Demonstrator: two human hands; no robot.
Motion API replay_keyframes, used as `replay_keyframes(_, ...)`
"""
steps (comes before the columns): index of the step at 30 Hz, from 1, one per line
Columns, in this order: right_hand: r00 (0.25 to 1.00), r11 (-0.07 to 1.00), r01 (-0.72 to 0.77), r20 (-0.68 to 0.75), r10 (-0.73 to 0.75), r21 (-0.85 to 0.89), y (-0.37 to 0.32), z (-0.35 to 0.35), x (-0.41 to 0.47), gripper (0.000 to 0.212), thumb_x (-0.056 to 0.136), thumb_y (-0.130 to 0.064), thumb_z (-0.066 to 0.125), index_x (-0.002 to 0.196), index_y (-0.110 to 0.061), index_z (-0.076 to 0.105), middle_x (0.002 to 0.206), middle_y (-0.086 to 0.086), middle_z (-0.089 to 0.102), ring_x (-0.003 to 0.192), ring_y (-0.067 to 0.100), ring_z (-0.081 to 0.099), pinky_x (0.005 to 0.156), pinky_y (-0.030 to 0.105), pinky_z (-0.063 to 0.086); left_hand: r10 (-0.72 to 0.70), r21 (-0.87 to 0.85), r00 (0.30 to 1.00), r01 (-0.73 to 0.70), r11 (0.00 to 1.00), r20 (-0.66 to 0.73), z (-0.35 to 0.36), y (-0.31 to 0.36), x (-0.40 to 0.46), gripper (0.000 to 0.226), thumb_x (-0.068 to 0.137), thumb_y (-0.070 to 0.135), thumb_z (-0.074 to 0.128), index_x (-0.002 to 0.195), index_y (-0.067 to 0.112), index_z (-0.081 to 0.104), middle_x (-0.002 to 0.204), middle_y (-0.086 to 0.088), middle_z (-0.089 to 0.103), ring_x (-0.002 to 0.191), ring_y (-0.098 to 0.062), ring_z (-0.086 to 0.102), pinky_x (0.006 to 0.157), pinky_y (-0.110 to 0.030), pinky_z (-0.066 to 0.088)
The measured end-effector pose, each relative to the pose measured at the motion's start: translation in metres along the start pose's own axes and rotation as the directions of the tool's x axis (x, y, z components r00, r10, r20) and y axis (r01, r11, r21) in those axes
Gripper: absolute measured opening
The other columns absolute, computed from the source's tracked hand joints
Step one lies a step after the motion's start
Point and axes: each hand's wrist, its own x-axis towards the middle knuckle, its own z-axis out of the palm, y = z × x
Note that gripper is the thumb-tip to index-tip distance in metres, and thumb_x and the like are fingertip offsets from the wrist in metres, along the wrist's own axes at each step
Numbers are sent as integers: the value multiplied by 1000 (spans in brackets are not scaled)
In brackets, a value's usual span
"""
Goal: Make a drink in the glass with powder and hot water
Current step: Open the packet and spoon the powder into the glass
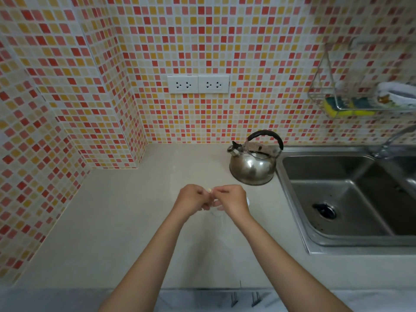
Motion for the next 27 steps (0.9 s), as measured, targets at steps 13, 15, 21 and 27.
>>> replay_keyframes(13,978,954,-206,77,194,215,5,-36,-5,13,86,-10,65,87,3,69,67,14,65,52,18,61,46,23,52,29,-248,990,7,969,141,33,5,5,28,83,-7,65,61,9,59,56,-8,62,40,-5,56,39,-10,38)
replay_keyframes(15,977,952,-205,102,186,227,5,-37,-4,15,88,-11,63,87,3,69,68,14,64,53,20,61,46,23,52,30,-275,989,10,961,143,33,4,7,27,84,-4,67,62,9,58,55,-7,61,37,-1,55,39,-10,38)
replay_keyframes(21,974,954,-208,131,183,215,1,-38,0,17,90,-5,57,79,4,66,72,20,65,55,23,65,49,26,55,24,-309,989,22,951,146,32,-4,12,25,88,5,65,65,10,57,59,-5,62,42,-2,54,47,-14,39)
replay_keyframes(27,976,973,-213,58,209,87,-3,-34,8,11,77,2,59,74,8,68,70,23,65,57,29,63,66,37,60,55,-298,994,-24,954,94,37,-4,14,22,90,2,62,69,5,56,56,-1,64,45,-4,56,48,-12,43)
